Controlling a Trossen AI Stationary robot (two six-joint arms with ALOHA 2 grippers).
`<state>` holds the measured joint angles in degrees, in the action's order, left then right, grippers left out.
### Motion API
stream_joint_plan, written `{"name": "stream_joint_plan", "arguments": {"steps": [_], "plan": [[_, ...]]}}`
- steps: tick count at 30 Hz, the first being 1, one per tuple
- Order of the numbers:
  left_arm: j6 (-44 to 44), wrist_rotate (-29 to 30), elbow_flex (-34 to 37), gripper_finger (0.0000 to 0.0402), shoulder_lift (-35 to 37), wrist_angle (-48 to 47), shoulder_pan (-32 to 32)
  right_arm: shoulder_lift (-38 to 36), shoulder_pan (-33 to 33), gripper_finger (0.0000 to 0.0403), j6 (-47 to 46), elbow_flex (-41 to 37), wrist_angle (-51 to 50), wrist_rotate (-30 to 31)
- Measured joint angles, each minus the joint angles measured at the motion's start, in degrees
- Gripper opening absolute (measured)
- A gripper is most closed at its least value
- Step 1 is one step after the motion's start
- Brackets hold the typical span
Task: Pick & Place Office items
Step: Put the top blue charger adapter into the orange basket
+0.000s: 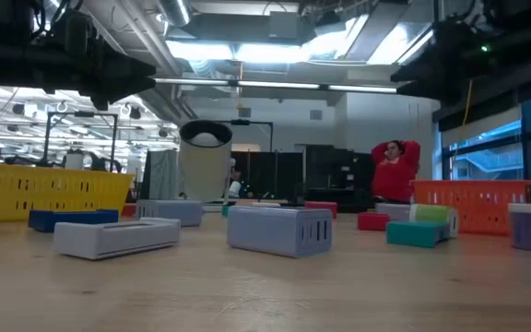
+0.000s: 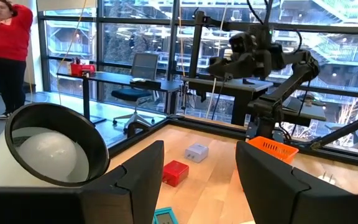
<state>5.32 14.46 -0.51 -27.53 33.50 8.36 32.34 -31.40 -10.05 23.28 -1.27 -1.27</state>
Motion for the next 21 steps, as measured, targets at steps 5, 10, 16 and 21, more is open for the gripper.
{"name": "stream_joint_plan", "arguments": {"steps": [5,10,16,21], "plan": [[-0.19,0.00,0.00,0.0196,0.00,-0.27,-0.01,8.42,0.02,0.0252,0.04,8.80,-13.40,-0.67],[-2.27,-0.04,0.00,0.0196,0.00,-0.54,-0.02,16.18,0.02,0.0252,4.73,15.39,-22.19,-1.14],[-2.61,-0.09,0.00,0.0196,0.00,-0.85,-0.01,23.11,-0.59,0.0252,8.26,18.38,-23.61,-2.23],[-2.22,0.02,0.00,0.0196,0.00,-1.17,-0.02,28.97,-1.21,0.0252,9.36,19.35,-23.80,-4.27]]}}
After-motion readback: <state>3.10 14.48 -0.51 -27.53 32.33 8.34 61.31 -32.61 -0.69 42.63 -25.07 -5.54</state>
